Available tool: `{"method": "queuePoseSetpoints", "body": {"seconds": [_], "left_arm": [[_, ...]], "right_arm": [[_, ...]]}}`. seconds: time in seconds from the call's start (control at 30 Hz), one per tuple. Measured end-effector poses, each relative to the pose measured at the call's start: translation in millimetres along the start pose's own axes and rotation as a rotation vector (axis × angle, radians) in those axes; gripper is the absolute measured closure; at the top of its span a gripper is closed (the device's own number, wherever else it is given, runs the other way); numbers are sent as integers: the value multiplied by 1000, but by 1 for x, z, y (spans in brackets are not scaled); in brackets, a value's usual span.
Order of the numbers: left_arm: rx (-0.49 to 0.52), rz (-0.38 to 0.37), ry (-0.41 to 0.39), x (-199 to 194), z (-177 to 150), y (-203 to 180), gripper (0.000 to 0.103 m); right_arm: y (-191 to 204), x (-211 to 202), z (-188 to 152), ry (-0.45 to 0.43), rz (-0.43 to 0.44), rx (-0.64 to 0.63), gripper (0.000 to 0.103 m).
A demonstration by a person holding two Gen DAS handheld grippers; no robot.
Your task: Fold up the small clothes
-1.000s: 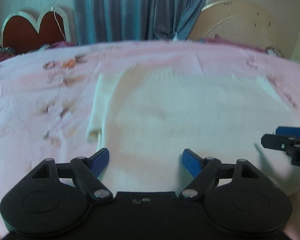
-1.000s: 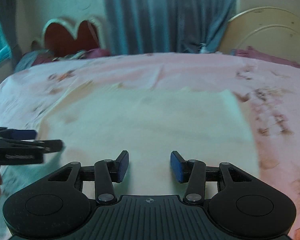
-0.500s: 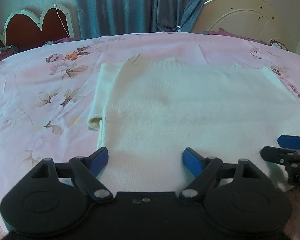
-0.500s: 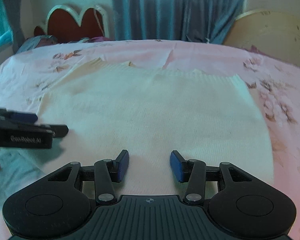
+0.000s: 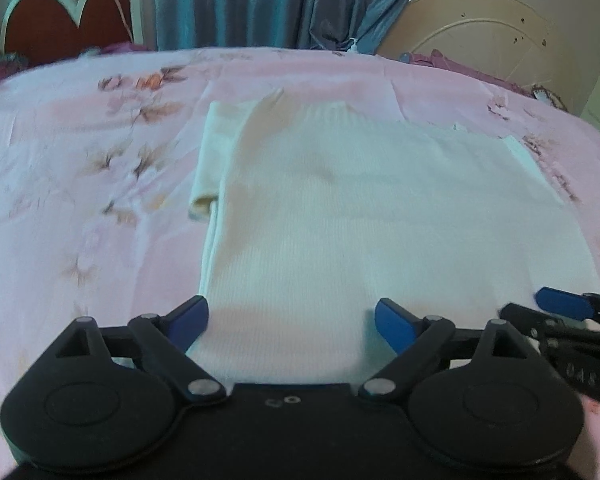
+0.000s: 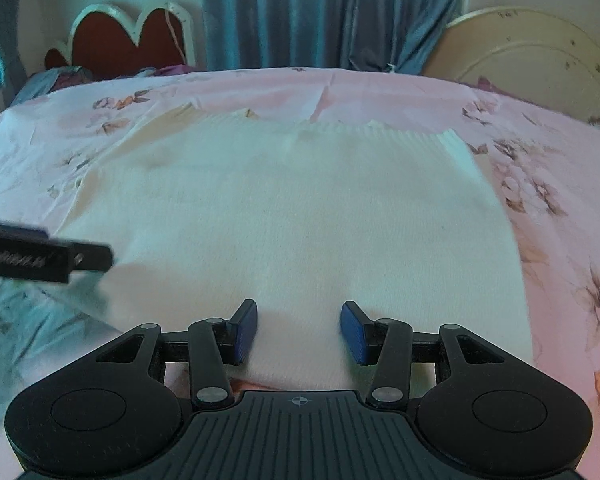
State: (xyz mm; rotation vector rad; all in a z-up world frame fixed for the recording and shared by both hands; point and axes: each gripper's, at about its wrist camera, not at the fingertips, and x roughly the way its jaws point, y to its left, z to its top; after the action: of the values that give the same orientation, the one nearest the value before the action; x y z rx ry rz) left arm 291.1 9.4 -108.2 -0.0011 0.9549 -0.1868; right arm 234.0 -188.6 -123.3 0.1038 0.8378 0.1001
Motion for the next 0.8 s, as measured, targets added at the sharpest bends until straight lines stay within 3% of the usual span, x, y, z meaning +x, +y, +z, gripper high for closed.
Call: {"method": "queuePoseSetpoints", "body": {"seconds": [0.17, 0.3, 0.47, 0.6, 0.67, 0.8], "left_arm": [[-71, -35, 43, -11, -11, 12, 12], [-186, -95, 100, -16, -23, 26, 12], [-318, -169, 90, -26, -40, 37, 16], [-452, -240, 58, -18, -45, 40, 14], [-504, -271, 20, -12, -45, 39, 5], [-572, -290, -59, 2, -39, 33, 1]], "right_arm": [[-3, -15, -1, -8, 14, 72, 56], [-2, -25, -1, -20, 16, 89, 56], [0, -32, 3, -34, 40, 77, 56], [-3, -24, 11, -36, 71, 77, 56], [-6, -19, 17, -35, 87, 77, 56], [-9, -6, 30, -43, 112, 68, 56]]}}
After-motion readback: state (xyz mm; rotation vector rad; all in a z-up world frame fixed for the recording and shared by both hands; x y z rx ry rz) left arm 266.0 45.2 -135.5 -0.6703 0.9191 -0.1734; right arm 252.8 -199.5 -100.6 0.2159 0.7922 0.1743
